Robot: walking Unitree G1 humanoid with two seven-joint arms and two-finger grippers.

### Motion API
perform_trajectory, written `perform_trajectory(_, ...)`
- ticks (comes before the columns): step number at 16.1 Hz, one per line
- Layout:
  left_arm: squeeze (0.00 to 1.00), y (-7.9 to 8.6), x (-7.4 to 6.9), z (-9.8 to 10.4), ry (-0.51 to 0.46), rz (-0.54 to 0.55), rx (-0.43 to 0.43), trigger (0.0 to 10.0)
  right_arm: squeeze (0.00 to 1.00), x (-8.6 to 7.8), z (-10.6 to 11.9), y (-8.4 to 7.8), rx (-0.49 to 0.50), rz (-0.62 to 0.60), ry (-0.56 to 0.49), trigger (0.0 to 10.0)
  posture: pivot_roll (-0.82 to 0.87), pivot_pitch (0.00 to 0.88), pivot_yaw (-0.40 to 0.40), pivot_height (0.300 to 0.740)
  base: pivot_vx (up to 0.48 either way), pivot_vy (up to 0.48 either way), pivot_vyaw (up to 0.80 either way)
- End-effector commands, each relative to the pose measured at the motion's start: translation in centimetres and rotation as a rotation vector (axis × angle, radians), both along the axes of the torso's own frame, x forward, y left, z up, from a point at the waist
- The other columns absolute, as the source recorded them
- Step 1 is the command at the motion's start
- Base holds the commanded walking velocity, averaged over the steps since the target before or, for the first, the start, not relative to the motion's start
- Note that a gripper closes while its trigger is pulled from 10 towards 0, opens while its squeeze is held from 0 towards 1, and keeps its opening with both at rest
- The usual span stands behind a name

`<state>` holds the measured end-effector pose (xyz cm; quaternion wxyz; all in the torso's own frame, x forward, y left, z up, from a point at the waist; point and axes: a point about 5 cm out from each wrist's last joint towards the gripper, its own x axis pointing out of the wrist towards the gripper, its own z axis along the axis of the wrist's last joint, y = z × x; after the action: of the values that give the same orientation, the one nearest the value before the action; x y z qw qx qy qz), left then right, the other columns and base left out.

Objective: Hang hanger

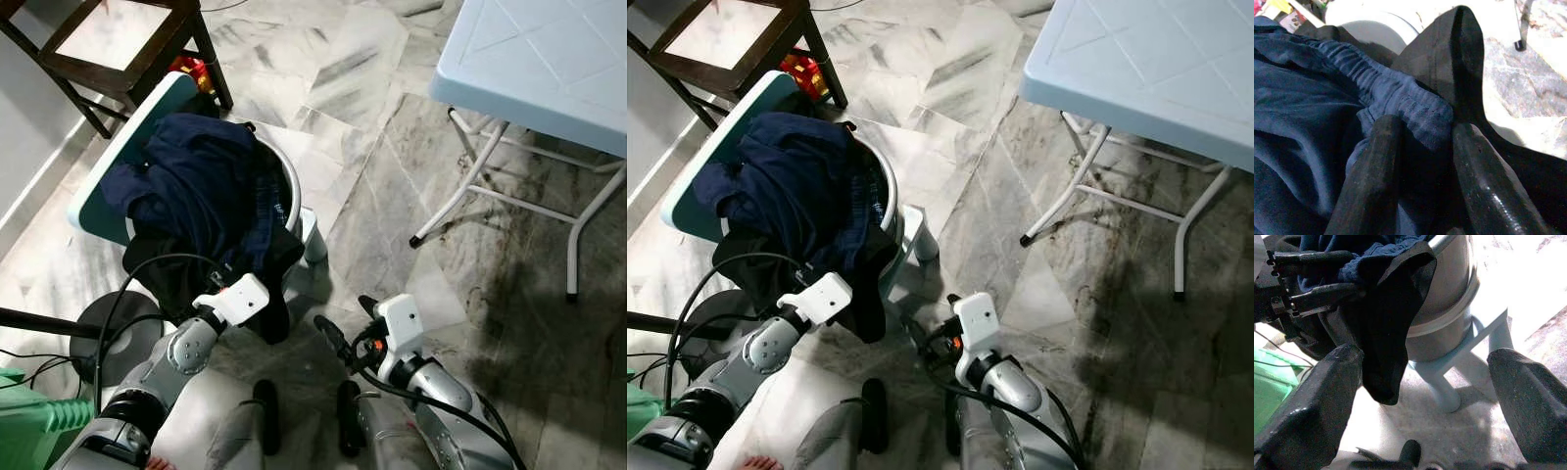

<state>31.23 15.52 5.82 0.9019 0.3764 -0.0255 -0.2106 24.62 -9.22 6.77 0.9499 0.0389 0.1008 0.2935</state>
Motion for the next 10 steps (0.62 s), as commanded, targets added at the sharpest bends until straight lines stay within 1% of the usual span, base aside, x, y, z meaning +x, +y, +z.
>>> perform_trajectory(1,0.00,0.7,-0.7,-1.1,0.041,0.021,0.007,0.0,0.00,-0.5,-0.8,0.1,-0.003,-0.002,0.032,10.0,-0.04,0.350,0.061,0.740,0.000,0.000,0.00)
perform_trajectory(6,0.00,0.8,-0.6,-1.2,0.040,0.029,-0.001,0.0,0.00,-0.4,-0.8,0.1,-0.004,-0.002,0.030,10.0,-0.04,0.345,0.059,0.740,0.000,0.000,0.00)
perform_trajectory(7,0.00,0.8,-0.5,-0.9,0.026,0.049,-0.032,0.0,0.00,-0.4,-0.8,0.1,-0.005,-0.003,0.029,10.0,-0.04,0.343,0.059,0.740,0.000,0.000,0.00)
perform_trajectory(8,0.00,0.7,-0.2,-0.3,-0.003,0.083,-0.085,0.0,0.00,-0.4,-0.8,0.0,-0.006,-0.004,0.029,10.0,-0.04,0.341,0.057,0.740,0.000,0.000,0.00)
perform_trajectory(10,0.00,0.3,0.1,0.7,-0.062,0.102,-0.147,0.0,0.00,-0.2,-0.9,-0.1,-0.009,-0.009,0.024,10.0,-0.03,0.328,0.054,0.740,0.000,0.000,0.00)
